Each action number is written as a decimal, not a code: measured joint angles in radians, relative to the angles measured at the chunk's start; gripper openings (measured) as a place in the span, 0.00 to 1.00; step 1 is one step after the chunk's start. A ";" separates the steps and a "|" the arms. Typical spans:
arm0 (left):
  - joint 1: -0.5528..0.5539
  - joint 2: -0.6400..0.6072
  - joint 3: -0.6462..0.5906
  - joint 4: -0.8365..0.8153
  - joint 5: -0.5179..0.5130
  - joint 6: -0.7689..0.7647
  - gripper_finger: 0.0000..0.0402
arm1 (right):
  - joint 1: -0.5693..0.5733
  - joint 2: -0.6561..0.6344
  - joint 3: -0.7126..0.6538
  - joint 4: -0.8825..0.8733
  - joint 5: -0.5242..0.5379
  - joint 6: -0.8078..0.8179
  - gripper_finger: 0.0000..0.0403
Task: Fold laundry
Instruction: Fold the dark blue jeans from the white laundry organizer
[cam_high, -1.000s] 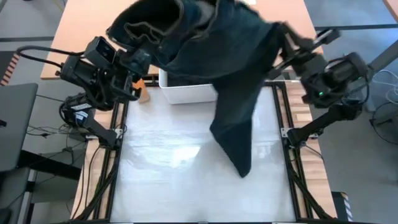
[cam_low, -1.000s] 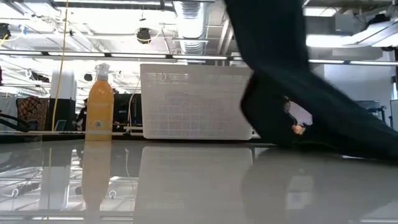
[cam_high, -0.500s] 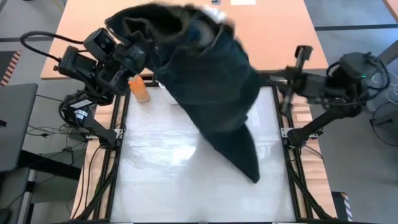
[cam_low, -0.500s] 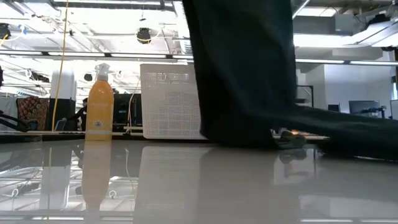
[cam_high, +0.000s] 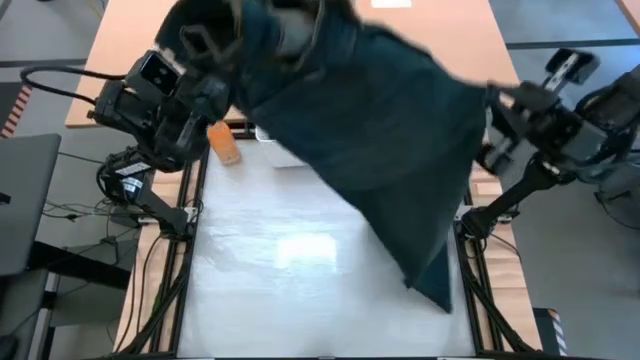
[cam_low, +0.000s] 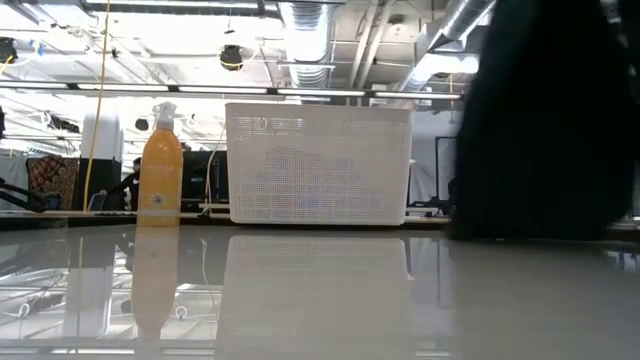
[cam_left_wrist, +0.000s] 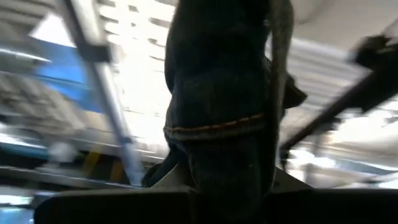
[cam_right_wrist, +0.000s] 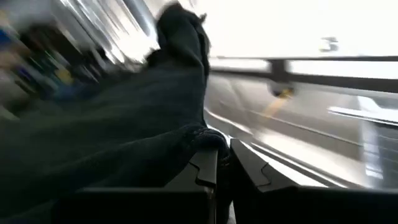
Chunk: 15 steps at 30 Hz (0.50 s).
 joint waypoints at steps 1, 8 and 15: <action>0.017 0.000 0.000 -0.002 -0.035 0.010 0.07 | -0.042 0.000 0.000 0.007 0.002 -0.016 0.10; 0.262 0.056 0.002 -0.020 -0.052 -0.233 0.06 | -0.448 -0.018 -0.002 0.007 -0.102 -0.022 0.09; 0.487 0.139 0.002 0.079 0.270 -0.623 0.06 | -0.893 0.008 -0.001 0.084 -0.481 0.075 0.09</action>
